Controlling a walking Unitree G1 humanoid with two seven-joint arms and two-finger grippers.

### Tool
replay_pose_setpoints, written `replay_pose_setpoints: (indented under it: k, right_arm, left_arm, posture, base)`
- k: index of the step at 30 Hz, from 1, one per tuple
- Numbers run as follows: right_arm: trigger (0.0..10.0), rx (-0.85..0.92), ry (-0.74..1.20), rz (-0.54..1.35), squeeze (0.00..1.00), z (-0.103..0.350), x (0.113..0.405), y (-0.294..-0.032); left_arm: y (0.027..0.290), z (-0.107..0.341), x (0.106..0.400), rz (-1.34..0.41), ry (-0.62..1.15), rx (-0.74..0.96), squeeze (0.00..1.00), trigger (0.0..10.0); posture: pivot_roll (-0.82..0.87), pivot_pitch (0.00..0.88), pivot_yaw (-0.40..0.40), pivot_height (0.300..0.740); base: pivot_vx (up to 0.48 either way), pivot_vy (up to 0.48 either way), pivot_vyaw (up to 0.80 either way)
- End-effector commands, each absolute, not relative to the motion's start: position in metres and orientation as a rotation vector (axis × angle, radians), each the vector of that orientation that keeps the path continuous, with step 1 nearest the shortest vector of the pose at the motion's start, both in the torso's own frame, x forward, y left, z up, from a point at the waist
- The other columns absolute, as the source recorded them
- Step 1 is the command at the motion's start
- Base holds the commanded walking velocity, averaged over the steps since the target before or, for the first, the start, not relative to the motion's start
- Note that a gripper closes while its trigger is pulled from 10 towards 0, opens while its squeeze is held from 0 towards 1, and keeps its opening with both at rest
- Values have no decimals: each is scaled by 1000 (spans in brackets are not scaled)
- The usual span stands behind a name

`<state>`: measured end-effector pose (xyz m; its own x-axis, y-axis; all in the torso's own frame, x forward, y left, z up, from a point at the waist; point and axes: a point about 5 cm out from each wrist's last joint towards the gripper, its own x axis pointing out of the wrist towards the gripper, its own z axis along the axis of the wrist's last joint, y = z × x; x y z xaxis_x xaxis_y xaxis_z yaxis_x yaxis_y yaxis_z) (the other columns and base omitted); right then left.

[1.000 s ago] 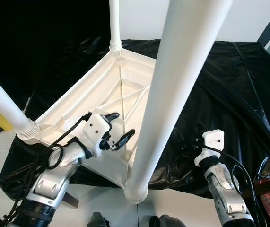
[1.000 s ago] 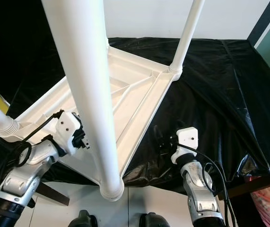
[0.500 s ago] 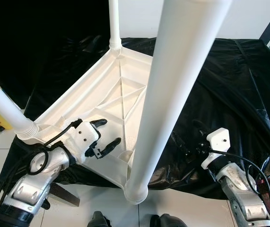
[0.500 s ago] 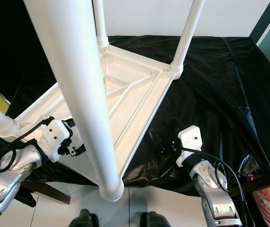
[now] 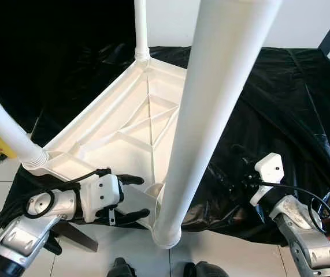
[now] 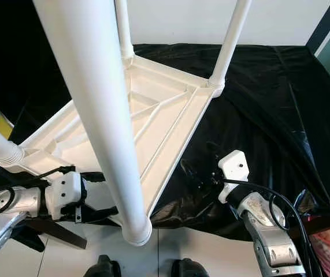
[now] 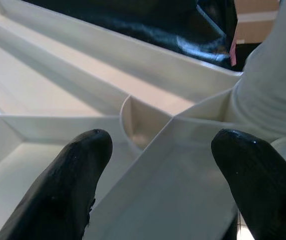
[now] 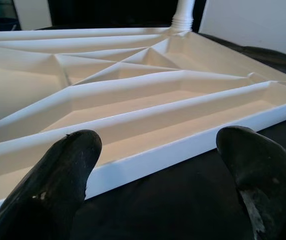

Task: Building children table

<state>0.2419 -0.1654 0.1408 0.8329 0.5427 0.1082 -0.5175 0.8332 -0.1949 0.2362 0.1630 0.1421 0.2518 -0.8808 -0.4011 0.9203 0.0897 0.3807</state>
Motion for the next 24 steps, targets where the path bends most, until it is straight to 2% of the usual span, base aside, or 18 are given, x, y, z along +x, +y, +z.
replay_pose_setpoints:
  k: [1, 7, 8, 12, 19, 20, 21, 24]
  right_arm:
    - [10000, -152, -152, 584, 0, 140, 239, -159]
    - [10000, -144, -149, 580, 0, 138, 236, -155]
    - [10000, -132, -146, 564, 0, 136, 235, -152]
    - [10000, -125, -140, 554, 0, 135, 233, -151]
    - [10000, -122, -137, 546, 0, 134, 233, -149]
    - [10000, -122, -138, 541, 0, 134, 234, -149]
    - [10000, -120, -141, 536, 0, 135, 235, -148]
    - [10000, -119, -143, 528, 0, 135, 235, -147]
  left_arm:
    - [163, 132, 244, -1331, 121, 690, 0, 10000]
    - [163, 125, 258, -1229, 179, 673, 0, 10000]
    - [168, 118, 268, -1138, 244, 719, 0, 10000]
    - [181, 110, 276, -1059, 336, 786, 0, 10000]
    - [195, 105, 288, -951, 451, 770, 0, 10000]
    - [196, 105, 291, -916, 473, 748, 0, 6706]
    - [197, 105, 293, -882, 484, 719, 0, 2471]
    - [196, 105, 295, -855, 494, 691, 0, 2471]
  posture:
    - [51, 112, -35, 740]
    - [43, 113, -25, 740]
    - [34, 114, -19, 740]
    - [33, 115, -16, 740]
    - [27, 113, -2, 740]
    - [28, 112, 0, 740]
    - [27, 111, 4, 740]
    - [27, 110, 5, 740]
  base:
    - [0, 0, 0]
    - [0, 0, 0]
    - [0, 0, 0]
    - [0, 0, 0]
    - [0, 0, 0]
    - [0, 0, 0]
    - [0, 0, 0]
    - [0, 0, 0]
